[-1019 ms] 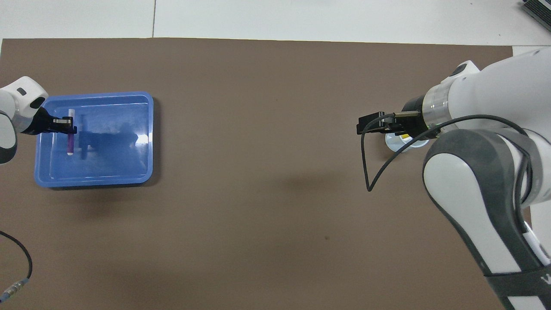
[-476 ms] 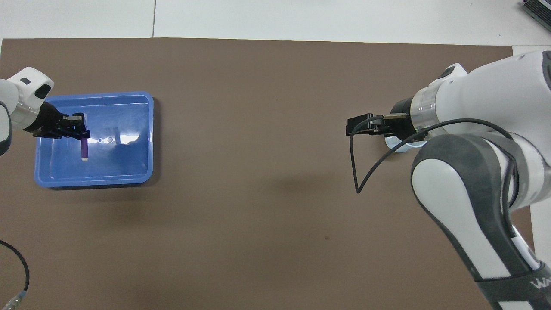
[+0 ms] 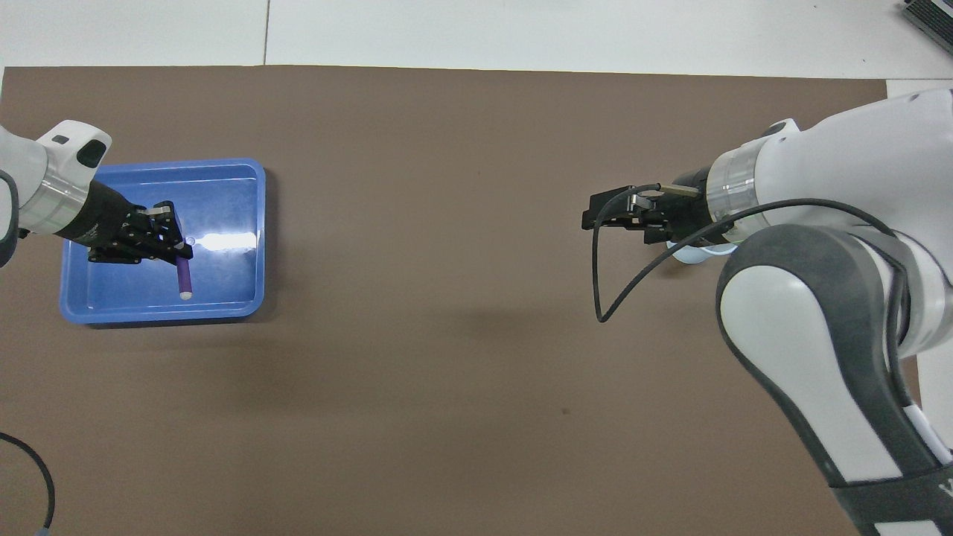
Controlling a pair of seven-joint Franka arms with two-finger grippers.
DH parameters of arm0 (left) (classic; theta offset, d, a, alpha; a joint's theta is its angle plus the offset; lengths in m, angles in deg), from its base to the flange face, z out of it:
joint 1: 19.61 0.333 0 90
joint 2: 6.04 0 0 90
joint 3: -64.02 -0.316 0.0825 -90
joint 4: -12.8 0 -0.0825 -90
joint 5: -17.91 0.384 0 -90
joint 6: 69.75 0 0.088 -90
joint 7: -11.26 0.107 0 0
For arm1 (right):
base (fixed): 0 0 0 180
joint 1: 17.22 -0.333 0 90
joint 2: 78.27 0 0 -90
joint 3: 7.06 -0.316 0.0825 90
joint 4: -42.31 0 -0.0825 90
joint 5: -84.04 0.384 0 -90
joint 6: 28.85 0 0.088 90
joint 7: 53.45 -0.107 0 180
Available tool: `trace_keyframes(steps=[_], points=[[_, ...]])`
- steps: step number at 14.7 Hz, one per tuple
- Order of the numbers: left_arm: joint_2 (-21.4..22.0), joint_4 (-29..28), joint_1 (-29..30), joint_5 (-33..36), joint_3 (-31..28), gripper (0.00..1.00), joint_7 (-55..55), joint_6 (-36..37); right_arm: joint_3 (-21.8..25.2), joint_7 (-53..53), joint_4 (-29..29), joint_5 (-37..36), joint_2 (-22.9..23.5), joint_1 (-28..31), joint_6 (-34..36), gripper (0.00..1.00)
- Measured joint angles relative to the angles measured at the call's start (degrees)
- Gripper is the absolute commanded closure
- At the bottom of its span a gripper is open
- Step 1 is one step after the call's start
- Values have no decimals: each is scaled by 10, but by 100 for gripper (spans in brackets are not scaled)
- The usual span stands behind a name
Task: Transfer and insert pens with both arms
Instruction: 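Lift the purple pen toward the right gripper while the right gripper approaches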
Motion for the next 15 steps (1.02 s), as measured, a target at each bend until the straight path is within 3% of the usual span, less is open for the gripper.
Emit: trace_keyframes(steps=[8,15], points=[[28,-2,-68,-97,8,100,-254,49,-2,-168,2,28,0,-84,-90,0],[37,-35,-97,-196,8,100,-455,47,-3,-342,10,36,5,-170,-218,0]])
